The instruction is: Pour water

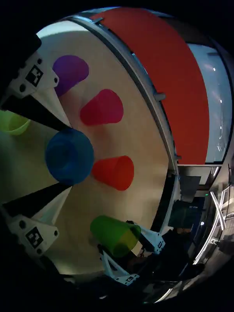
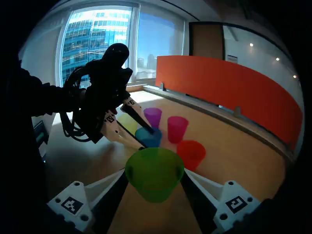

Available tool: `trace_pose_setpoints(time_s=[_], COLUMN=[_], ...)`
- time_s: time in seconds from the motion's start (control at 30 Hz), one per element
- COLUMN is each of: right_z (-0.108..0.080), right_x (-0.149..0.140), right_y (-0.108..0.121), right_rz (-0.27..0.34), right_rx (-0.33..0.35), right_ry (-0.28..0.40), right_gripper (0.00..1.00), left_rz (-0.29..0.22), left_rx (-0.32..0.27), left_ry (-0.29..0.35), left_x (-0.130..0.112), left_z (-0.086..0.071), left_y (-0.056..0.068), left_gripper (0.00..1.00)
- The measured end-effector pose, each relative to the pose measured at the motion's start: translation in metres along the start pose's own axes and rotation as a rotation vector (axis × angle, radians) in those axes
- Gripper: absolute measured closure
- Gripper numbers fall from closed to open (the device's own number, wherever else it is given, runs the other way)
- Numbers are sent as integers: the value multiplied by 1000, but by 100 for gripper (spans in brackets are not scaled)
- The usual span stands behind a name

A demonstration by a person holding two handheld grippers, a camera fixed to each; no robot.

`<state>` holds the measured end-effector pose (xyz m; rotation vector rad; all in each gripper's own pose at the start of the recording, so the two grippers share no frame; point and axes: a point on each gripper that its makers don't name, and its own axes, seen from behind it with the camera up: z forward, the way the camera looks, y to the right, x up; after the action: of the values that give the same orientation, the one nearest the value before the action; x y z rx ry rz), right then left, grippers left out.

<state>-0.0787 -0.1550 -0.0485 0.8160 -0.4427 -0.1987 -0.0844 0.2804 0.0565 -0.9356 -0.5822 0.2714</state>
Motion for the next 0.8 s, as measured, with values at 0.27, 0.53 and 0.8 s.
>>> trace_pose_setpoints(time_s=[0.27,0.53,0.8], right_z=[-2,-6,-10], right_x=[4,13,29], right_y=[-3,-5,-12], right_rz=[-2,-8,-14], right_rx=[-3,-10,-17], right_ry=[7,22,52], right_gripper=[9,9,9], left_rz=[-15,-23,-50], left_rx=[-4,-15,1], left_ry=[22,82,179], left_x=[2,18,42], left_z=[-4,-21,-55], left_y=[4,13,14], left_gripper=[11,11,11])
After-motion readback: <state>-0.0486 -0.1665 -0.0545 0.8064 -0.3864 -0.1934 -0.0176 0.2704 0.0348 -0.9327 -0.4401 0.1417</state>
